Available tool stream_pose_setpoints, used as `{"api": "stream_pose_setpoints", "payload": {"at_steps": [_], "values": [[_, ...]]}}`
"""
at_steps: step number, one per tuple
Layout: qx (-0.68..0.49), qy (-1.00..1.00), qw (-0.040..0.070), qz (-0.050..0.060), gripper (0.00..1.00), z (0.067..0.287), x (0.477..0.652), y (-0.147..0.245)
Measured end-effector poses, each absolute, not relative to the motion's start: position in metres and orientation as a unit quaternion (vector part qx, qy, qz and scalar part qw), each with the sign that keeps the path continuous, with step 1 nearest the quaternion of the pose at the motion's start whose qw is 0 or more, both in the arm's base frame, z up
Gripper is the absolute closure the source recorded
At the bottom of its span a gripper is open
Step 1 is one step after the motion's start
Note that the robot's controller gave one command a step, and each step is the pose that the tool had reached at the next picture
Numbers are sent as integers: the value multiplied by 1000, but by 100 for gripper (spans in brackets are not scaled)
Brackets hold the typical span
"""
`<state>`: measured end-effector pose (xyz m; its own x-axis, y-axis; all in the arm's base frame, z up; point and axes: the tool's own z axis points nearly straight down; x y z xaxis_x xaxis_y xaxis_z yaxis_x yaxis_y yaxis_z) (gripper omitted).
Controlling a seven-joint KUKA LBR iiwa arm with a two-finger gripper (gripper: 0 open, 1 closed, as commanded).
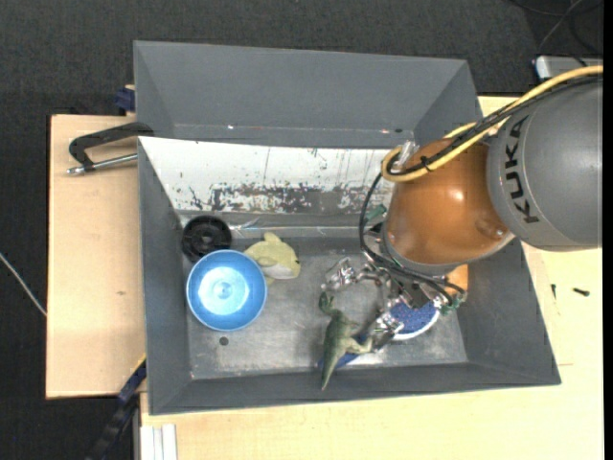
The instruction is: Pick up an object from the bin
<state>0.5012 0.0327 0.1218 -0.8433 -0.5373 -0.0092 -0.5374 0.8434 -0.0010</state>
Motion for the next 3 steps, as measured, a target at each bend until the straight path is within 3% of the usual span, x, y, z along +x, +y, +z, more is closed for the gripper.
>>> {"api": "stream_pose_setpoints", "payload": {"at_steps": [1,2,3], "values": [[-466,885,3,1,0,73,502,30],[-512,859,2,1,0,72,497,29],[-510,860,11,-5,100,74,502,26]]}}
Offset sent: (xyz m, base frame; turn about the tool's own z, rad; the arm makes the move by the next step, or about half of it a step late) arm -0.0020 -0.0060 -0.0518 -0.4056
